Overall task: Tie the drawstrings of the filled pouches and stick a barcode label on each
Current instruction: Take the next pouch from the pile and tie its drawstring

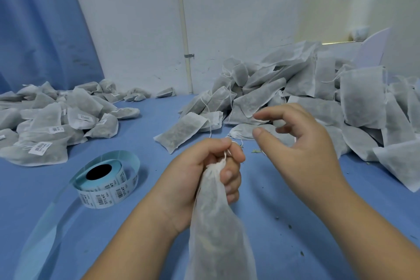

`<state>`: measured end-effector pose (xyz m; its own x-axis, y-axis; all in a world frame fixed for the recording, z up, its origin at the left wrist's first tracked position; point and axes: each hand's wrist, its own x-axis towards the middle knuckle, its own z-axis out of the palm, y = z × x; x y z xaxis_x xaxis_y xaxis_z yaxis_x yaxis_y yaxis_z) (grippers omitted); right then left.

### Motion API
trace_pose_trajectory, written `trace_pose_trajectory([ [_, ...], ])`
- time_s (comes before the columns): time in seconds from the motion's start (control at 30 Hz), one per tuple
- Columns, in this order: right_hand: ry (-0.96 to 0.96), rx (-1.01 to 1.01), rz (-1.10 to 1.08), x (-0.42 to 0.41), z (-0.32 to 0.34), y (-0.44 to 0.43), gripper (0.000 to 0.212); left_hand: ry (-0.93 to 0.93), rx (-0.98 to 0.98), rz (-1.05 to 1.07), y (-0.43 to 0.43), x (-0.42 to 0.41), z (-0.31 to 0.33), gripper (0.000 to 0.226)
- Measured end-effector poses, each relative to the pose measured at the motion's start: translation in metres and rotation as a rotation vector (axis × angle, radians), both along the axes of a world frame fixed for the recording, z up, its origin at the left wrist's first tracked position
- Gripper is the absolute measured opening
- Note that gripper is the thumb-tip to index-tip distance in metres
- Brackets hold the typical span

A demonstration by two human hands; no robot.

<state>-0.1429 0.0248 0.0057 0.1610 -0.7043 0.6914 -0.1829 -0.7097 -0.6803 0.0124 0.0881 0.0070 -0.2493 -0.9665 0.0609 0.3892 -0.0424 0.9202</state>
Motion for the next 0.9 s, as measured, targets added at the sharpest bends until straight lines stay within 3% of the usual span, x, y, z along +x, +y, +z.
trace_pose_trajectory([
  [0.2,-0.021,0.162,0.362,0.003,0.002,0.01,0.014,-0.043,0.002,-0.013,-0.003,0.0,-0.004,0.03],
  [0.4,0.141,0.271,0.42,-0.002,0.004,0.005,0.016,-0.328,-0.077,0.18,-0.005,0.006,-0.005,0.029],
  [0.5,0.195,0.314,0.403,-0.005,0.005,0.004,0.016,-0.414,-0.091,0.174,-0.004,0.007,-0.007,0.031],
  [0.67,0.317,0.364,0.458,-0.006,0.008,0.007,0.021,-0.386,-0.108,0.125,-0.003,0.009,-0.006,0.031],
  [0.77,0.281,0.35,0.468,-0.005,0.008,0.009,0.025,-0.349,-0.11,0.117,-0.002,0.01,-0.003,0.031],
  [0.9,0.213,0.397,0.499,-0.007,0.01,0.008,0.007,-0.338,-0.103,0.083,0.001,0.012,0.001,0.031],
])
